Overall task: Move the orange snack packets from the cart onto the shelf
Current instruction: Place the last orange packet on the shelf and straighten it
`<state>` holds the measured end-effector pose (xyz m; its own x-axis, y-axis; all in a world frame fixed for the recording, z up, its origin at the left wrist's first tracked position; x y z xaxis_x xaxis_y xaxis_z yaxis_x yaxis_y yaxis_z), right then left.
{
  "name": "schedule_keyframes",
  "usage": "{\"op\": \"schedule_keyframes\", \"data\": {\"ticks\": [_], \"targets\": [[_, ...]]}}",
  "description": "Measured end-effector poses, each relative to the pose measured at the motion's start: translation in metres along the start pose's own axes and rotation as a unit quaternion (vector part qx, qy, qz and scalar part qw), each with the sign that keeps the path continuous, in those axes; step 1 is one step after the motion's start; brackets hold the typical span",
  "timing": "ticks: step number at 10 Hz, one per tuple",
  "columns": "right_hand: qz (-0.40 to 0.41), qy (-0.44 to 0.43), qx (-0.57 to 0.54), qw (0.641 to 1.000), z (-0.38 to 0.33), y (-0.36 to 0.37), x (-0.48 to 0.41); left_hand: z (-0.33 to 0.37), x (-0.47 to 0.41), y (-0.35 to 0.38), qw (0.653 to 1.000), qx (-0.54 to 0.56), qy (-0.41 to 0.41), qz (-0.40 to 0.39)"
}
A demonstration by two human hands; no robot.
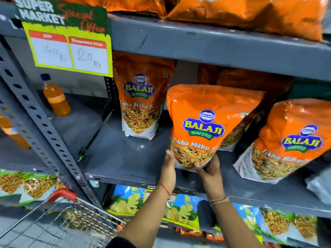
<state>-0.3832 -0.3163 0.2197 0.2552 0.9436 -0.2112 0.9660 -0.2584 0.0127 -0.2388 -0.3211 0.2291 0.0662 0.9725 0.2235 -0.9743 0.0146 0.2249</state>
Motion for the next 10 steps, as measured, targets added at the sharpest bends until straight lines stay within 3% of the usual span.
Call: {"op": "schedule_keyframes", "data": {"ticks": [2,4,6,7,8,9,10], "targets": [[-0.056,0.026,0.038,0.997,0.01,0.099,0.016,-0.008,-0.003,-0.115,0.988,0.019,-0.041,0.151],[-0.083,0.026,0.079,0.993,-0.008,0.171,0.032,0.025,0.018,-0.185,0.966,-0.004,0.023,0.259],[-0.061,0.035,0.101,0.992,-0.005,0.178,0.035,0.024,0.015,-0.201,0.971,0.041,0.014,0.235],[-0.08,0.045,0.08,0.993,0.004,0.168,0.041,0.034,0.023,-0.196,0.959,0.124,0.096,0.238],[-0.041,0.04,0.078,0.995,0.002,0.122,0.05,0.054,0.068,-0.186,0.88,-0.04,0.232,0.413],[0.017,0.051,0.068,0.996,0.004,0.056,0.048,0.055,0.087,-0.123,0.828,-0.201,0.328,0.409],[0.077,0.035,0.071,0.994,0.001,-0.005,0.024,0.031,0.057,-0.053,0.894,-0.169,0.282,0.304]]}}
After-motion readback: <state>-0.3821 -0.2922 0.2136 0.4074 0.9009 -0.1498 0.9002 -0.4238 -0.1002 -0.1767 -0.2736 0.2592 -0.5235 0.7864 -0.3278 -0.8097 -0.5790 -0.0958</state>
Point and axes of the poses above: each hand's wrist, its own x-axis away from the middle knuckle, its own y-axis out of the palm, z = x × y, the point moved 9 cm from there along -x, towards the middle knuckle, and after that the axes turned 4 degrees about -y, right-handed, at the moved point
